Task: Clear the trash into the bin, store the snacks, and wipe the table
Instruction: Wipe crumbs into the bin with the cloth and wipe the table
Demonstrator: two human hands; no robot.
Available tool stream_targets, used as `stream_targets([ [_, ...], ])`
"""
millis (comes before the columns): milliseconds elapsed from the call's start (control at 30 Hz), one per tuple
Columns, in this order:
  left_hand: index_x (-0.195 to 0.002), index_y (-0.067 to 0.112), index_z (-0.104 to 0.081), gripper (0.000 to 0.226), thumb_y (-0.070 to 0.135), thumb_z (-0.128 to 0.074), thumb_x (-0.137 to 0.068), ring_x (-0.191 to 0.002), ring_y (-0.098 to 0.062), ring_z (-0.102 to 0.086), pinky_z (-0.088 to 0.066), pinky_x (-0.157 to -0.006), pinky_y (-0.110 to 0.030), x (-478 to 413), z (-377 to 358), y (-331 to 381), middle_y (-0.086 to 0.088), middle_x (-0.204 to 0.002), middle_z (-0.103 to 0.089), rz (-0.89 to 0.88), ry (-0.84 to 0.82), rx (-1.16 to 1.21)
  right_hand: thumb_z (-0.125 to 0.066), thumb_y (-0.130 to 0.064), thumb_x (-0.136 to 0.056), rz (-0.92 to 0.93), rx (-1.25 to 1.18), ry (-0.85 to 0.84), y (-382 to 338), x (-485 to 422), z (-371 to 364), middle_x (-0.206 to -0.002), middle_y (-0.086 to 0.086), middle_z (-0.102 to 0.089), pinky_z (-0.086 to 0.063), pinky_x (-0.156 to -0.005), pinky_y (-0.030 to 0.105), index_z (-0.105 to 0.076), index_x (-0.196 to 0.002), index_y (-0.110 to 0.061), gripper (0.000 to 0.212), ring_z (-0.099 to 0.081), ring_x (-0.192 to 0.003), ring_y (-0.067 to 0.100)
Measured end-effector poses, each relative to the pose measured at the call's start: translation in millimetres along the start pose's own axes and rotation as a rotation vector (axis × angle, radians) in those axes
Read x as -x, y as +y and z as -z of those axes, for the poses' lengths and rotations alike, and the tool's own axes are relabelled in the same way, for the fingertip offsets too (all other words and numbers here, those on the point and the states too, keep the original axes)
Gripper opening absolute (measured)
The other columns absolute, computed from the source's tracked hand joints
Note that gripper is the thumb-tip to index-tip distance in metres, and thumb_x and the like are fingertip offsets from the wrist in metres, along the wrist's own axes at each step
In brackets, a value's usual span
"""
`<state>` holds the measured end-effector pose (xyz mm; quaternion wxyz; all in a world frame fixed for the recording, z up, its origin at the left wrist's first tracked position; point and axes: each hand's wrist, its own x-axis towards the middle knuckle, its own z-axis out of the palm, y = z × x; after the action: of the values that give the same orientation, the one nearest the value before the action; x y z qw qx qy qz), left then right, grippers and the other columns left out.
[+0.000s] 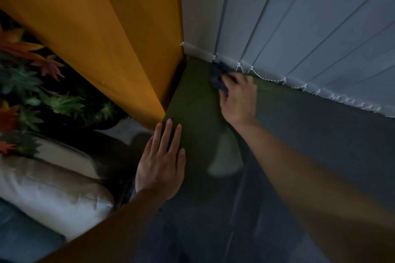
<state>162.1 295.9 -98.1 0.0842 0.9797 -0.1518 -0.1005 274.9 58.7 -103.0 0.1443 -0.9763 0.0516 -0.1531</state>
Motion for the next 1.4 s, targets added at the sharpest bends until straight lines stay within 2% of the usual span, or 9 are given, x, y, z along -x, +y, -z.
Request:
stream_targets([
  [133, -0.160, 0.024, -0.003, 0.060, 0.045, -0.014, -0.105, -0.154, -0.020, 0.010, -0.007, -0.124, -0.035, 0, 2, 2, 0.000, -0.167, 0.006, -0.003, 0.005, 0.000, -0.064, -0.022, -0.087, -0.259, -0.047, 0.020, -26, 9, -1, -0.127, 0.003, -0.059, -0.042, -0.083, 0.041, -0.065, -0.122, -0.020, 0.035, -0.048, -0.109, 0.033],
  [333, -0.160, 0.023, -0.007, 0.060, 0.044, -0.016, -0.105, -0.154, -0.021, 0.008, -0.011, -0.124, -0.036, 1, 1, 1, 0.000, -0.167, 0.003, 0.000, 0.009, 0.007, -0.068, -0.020, -0.083, 0.378, -0.085, -0.194, -20, 20, 2, -0.126, -0.001, -0.062, -0.044, -0.081, 0.039, -0.066, -0.125, -0.020, 0.042, -0.052, -0.104, 0.030],
  [533, -0.160, 0.024, -0.005, 0.060, 0.044, -0.014, -0.105, -0.154, -0.021, 0.008, -0.009, -0.124, -0.035, 1, 1, 1, 0.001, -0.167, 0.005, 0.004, 0.010, 0.001, -0.061, -0.023, -0.087, -0.324, -0.012, -0.007, -14, 7, 10, -0.127, 0.002, -0.060, -0.039, -0.083, 0.038, -0.065, -0.120, -0.024, 0.033, -0.048, -0.108, 0.035],
  [733, -0.160, 0.024, -0.005, 0.060, 0.045, -0.013, -0.105, -0.154, -0.020, 0.009, -0.012, -0.124, -0.036, 1, 0, 1, 0.001, -0.167, 0.005, -0.005, 0.010, 0.015, -0.064, -0.018, -0.081, 0.305, -0.117, -0.165, -21, 43, 10, -0.123, 0.002, -0.062, -0.044, -0.079, 0.039, -0.067, -0.123, -0.019, 0.042, -0.051, -0.098, 0.033],
  [900, -0.160, 0.024, -0.003, 0.060, 0.045, -0.013, -0.104, -0.154, -0.020, 0.008, -0.010, -0.123, -0.035, 1, 1, 1, 0.001, -0.167, 0.005, 0.003, 0.011, 0.019, -0.055, -0.015, -0.080, -0.157, 0.044, 0.076, 61, 29, 30, -0.117, 0.013, -0.062, -0.045, -0.088, 0.042, -0.068, -0.119, -0.015, 0.041, -0.051, -0.101, 0.039],
  [1033, -0.160, 0.023, -0.005, 0.061, 0.044, -0.014, -0.104, -0.154, -0.021, 0.006, -0.008, -0.121, -0.034, 1, 3, 3, 0.000, -0.168, 0.004, 0.007, 0.016, -0.006, -0.062, -0.016, -0.081, -0.470, 0.012, 0.089, 39, 28, 26, -0.121, 0.011, -0.060, -0.039, -0.088, 0.039, -0.068, -0.117, -0.019, 0.036, -0.048, -0.106, 0.039],
  [1267, -0.160, 0.021, -0.003, 0.063, 0.047, -0.016, -0.105, -0.154, -0.015, 0.010, -0.010, -0.125, -0.033, 2, 1, -1, 0.003, -0.167, 0.005, 0.012, 0.016, 0.064, -0.067, -0.019, -0.084, 0.291, -0.159, -0.191, -34, 50, 8, -0.125, -0.002, -0.062, -0.044, -0.081, 0.039, -0.068, -0.124, -0.022, 0.040, -0.051, -0.101, 0.031],
  [1333, -0.160, 0.018, -0.002, 0.066, 0.048, -0.020, -0.104, -0.154, -0.012, 0.008, -0.010, -0.125, -0.031, 5, 2, -2, 0.004, -0.167, 0.004, 0.031, 0.027, 0.118, -0.067, -0.015, -0.085, 0.286, -0.093, -0.153, -22, 45, 12, -0.126, -0.002, -0.062, -0.045, -0.080, 0.040, -0.068, -0.124, -0.023, 0.040, -0.051, -0.101, 0.032],
  [1400, -0.160, 0.017, -0.002, 0.067, 0.047, -0.024, -0.105, -0.153, -0.010, 0.006, -0.009, -0.124, -0.028, 7, 4, -3, 0.005, -0.167, 0.005, 0.060, 0.031, 0.208, -0.064, -0.012, -0.086, -0.006, -0.080, -0.096, -18, 42, 16, -0.129, 0.000, -0.060, -0.045, -0.083, 0.042, -0.066, -0.125, -0.024, 0.041, -0.049, -0.104, 0.033],
])
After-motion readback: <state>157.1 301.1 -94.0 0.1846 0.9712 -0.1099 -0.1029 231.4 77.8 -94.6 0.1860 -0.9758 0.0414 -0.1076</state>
